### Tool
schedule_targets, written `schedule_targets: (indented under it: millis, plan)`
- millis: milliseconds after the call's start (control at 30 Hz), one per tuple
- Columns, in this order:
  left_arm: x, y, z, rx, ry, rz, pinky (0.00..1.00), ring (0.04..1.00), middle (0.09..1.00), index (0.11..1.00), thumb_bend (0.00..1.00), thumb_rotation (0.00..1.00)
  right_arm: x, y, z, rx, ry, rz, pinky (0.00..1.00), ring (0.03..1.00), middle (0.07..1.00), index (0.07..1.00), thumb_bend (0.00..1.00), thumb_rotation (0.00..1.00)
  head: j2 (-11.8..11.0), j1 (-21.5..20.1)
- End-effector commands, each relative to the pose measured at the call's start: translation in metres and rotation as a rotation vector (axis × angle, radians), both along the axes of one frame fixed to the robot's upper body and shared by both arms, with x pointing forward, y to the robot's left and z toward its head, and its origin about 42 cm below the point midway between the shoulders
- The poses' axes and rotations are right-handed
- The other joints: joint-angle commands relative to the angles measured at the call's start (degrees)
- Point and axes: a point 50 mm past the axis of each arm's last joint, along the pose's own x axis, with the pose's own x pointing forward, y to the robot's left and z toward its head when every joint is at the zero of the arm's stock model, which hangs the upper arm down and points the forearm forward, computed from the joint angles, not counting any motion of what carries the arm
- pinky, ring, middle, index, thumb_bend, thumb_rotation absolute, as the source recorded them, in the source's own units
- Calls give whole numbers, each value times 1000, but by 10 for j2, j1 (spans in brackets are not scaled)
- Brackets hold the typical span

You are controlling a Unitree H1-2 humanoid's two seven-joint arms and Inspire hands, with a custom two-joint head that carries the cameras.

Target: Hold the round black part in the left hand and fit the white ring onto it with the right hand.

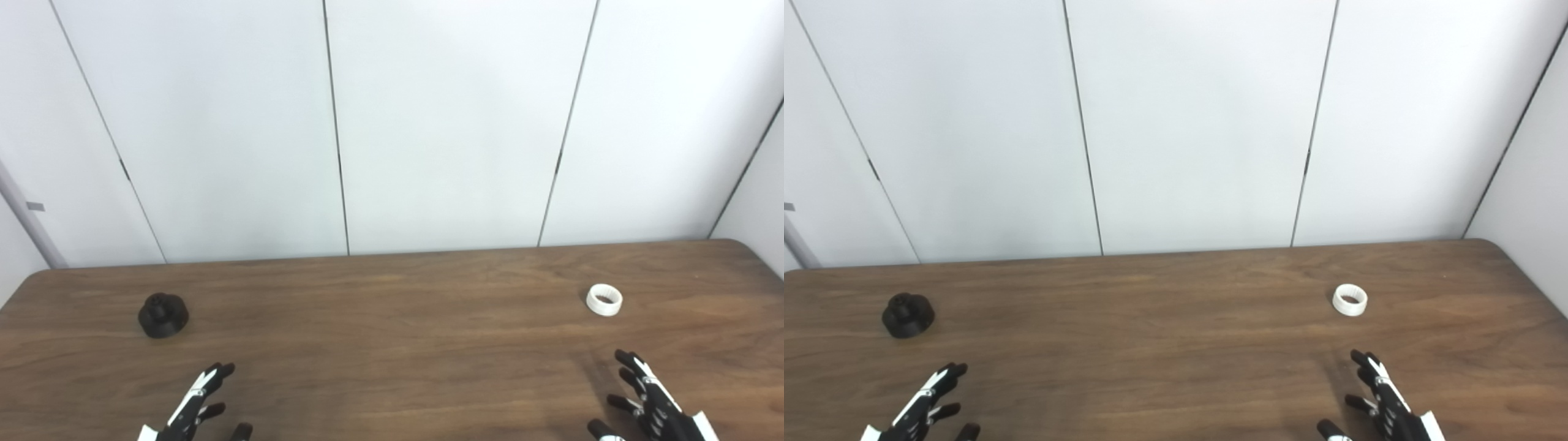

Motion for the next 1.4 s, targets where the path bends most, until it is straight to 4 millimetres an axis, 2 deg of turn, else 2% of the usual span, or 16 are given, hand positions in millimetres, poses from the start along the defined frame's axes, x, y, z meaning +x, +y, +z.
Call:
schedule_targets:
  millis: [0, 267, 900, 1067, 1133, 1267, 1367]
  plan:
    - [3, 1, 10, 21, -61, -9, 807, 927, 960, 892, 360, 227, 2, -2, 14, -22, -68, 12, 842, 961, 1000, 921, 359, 225, 1, 0]
    - [3, 1, 10, 16, -60, -10, 815, 930, 965, 894, 372, 259, 1, -2, 14, -17, -71, 18, 845, 968, 1000, 924, 353, 219, 2, 0]
    - [3, 0, 10, 12, -61, -10, 824, 931, 966, 896, 360, 236, 1, -2, 15, -27, -65, 10, 832, 950, 1000, 911, 362, 216, 1, 0]
    - [2, 2, 11, -16, -51, -2, 851, 944, 981, 903, 377, 210, 2, -1, 14, -22, -69, 10, 830, 953, 1000, 912, 358, 218, -2, 16]
    - [4, 6, 15, 11, -69, 18, 866, 949, 985, 909, 429, 171, 2, -1, 14, -21, -64, 8, 838, 960, 1000, 923, 353, 233, -2, 21]
    - [14, 15, 29, 119, -151, 79, 833, 940, 957, 861, 590, 37, 3, -4, 15, -19, -60, 7, 856, 973, 1000, 931, 333, 220, -5, 37]
    - [30, 35, 45, 271, -270, 180, 718, 870, 899, 756, 733, 3, 4, -7, 15, -16, -59, 6, 860, 979, 1000, 934, 322, 176, -6, 56]
